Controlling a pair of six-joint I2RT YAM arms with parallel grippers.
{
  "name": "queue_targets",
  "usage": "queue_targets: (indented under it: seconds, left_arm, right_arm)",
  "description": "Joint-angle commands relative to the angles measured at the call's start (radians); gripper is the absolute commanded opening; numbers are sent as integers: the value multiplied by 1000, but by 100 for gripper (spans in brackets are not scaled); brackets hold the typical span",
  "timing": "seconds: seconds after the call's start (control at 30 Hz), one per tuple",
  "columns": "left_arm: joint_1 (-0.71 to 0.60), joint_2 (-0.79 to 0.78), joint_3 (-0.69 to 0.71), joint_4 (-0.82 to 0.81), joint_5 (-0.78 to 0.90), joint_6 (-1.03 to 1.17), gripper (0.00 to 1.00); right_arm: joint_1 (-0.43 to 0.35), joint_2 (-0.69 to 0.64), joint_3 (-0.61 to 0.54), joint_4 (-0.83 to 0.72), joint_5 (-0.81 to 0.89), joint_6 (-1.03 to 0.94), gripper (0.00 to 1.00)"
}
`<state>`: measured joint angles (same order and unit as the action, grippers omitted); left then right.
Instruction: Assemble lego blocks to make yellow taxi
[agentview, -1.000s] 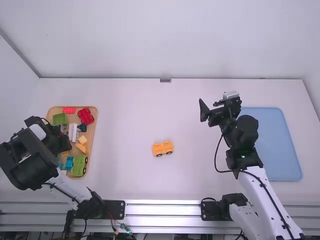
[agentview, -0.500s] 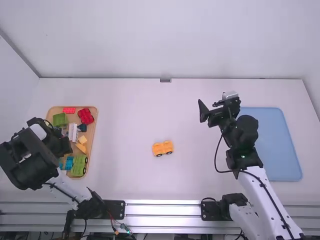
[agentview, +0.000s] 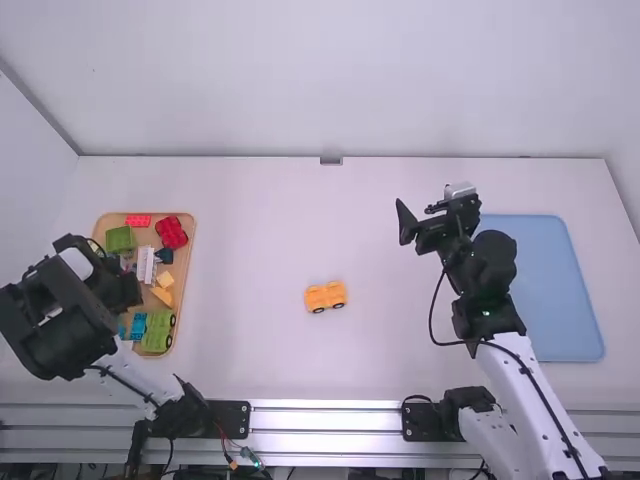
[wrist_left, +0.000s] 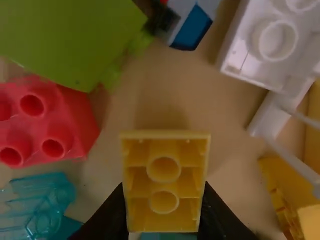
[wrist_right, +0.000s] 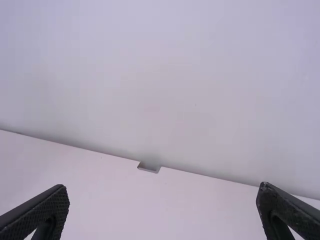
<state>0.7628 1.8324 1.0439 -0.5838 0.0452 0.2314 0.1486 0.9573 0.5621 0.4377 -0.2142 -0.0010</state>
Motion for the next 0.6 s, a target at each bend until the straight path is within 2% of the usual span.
queue_targets:
  seconds: [0.0, 0.13, 0.23, 0.47, 0.57]
  left_arm:
    - [-4, -1, -11, 16, 44, 5, 20]
    - [2, -34, 8, 3, 79, 9, 6]
    - [-6, -84, 16, -19, 144, 46, 2]
    - [-64, -330, -38, -5, 386, 164, 2]
    - [-164, -475, -106, 87, 587, 237, 2]
  right_arm:
    - [4, 3, 33, 0, -3, 5, 99]
    - [2, 3, 33, 4, -111, 4, 99]
    - [3, 2, 33, 11, -206, 4, 99]
    - [18, 37, 33, 56, -261, 4, 99]
    - [43, 130, 34, 142, -320, 5, 99]
